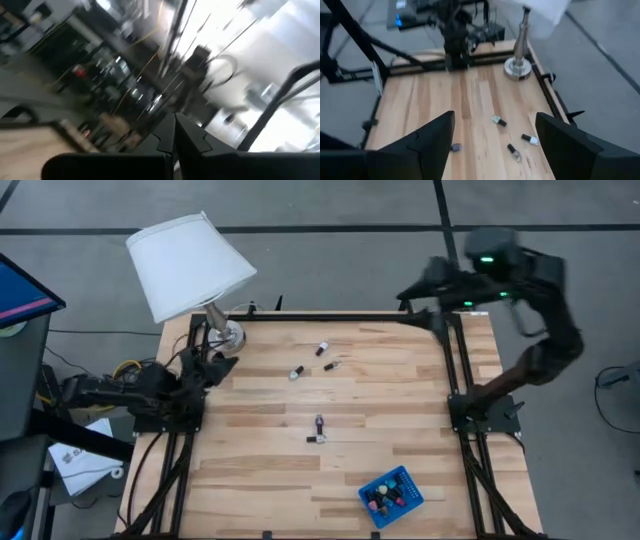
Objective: Pick & Place Nail Polish
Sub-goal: Put the top white nail polish into the blue bin
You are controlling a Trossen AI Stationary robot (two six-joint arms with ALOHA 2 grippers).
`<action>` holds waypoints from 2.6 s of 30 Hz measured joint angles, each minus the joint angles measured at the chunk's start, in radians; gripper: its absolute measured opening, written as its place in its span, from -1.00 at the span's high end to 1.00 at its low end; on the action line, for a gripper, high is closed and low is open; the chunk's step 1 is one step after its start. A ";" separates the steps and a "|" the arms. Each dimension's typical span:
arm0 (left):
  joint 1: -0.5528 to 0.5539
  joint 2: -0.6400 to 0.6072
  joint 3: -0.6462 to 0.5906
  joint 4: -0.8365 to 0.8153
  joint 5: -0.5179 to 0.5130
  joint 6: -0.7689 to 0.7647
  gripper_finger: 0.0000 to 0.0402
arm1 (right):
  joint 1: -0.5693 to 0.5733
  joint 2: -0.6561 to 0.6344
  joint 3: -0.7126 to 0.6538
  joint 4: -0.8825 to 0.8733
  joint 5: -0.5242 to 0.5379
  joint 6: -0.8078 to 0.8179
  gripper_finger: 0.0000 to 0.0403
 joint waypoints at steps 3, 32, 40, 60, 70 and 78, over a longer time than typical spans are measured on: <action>0.008 0.157 0.104 -0.069 0.000 0.014 1.00 | 0.000 -0.088 -0.048 0.020 0.025 0.035 -0.34; 0.319 1.294 0.695 -0.460 0.101 0.411 -0.08 | 0.000 -0.740 -0.952 0.503 0.050 0.265 -0.34; 0.321 1.422 0.760 -0.397 0.056 0.397 -0.11 | 0.005 -0.823 -1.059 0.515 0.050 0.281 -0.34; 0.356 1.601 0.910 -0.514 0.006 0.447 -0.11 | 0.004 -1.175 -1.519 0.912 0.073 0.474 -0.34; 0.391 1.715 1.047 -0.686 0.046 0.447 -0.11 | 0.004 -1.181 -1.520 0.924 0.074 0.491 -0.34; 0.412 1.734 1.069 -0.695 0.080 0.444 -0.11 | 0.005 -1.181 -1.520 0.924 0.074 0.516 -0.34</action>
